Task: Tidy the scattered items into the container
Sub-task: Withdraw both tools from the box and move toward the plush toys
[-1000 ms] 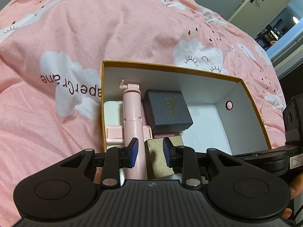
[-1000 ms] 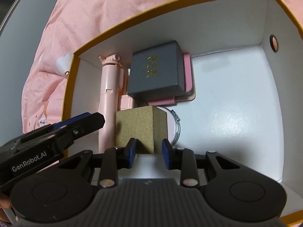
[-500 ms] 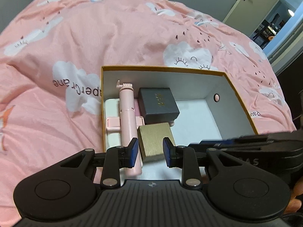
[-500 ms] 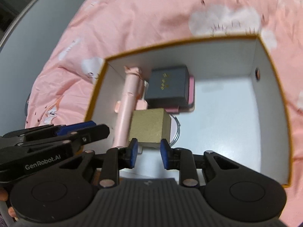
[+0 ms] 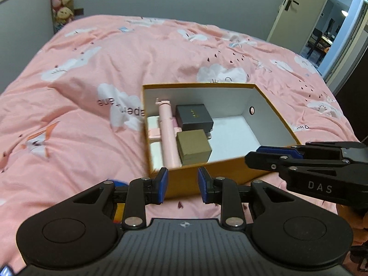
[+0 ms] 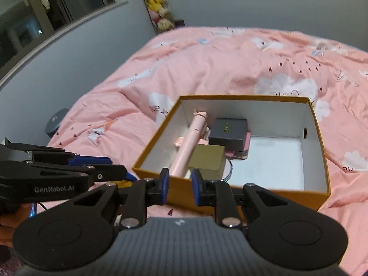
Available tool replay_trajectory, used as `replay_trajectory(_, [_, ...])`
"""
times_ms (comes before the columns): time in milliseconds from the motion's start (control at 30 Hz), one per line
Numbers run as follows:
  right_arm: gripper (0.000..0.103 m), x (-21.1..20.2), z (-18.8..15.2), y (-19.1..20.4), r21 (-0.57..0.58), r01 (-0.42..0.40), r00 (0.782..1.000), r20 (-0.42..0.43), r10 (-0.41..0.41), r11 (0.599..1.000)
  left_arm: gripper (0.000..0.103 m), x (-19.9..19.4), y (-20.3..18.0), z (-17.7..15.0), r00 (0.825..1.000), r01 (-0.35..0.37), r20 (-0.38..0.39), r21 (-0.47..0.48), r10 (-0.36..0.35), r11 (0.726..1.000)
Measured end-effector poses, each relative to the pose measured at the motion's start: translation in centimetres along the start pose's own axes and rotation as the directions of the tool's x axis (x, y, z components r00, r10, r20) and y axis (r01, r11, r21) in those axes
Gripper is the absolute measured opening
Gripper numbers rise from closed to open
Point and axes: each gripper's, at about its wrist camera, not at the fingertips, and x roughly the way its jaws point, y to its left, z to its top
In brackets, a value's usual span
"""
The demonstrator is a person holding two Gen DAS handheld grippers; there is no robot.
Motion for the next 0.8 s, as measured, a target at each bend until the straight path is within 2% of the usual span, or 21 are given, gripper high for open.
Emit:
replay_trajectory(233, [0.021,-1.4,-5.4,2.9,-0.067,-0.021,0.998,0.066,0.025,0.998,0.032,-2.3,1.0,-4.5,0.996,-0.085,0.035,-0.032,0.086,0.996])
replay_trajectory(400, [0.021,-1.2,-9.4,5.0,-0.143,0.013,0.997,0.080,-0.001,0.990,0.032,-2.4,0.4,-8.7,0.986,-0.152,0.057,-0.032,0.154,0.988])
replay_trajectory(533, [0.021,-1.1,-11.9,6.8,-0.204,-0.002,0.998,0.066,0.015,0.979,0.032,-1.9,-0.4,-11.1,0.983,-0.178,0.051,-0.008,0.178,0.984])
replay_trajectory(800, [0.022,0.2,-14.6,9.7,-0.295,-0.040,0.999,-0.018,0.036,0.955,0.032,-1.6,0.6,-13.4,0.979,-0.205,-0.018,-0.036,0.204,0.978])
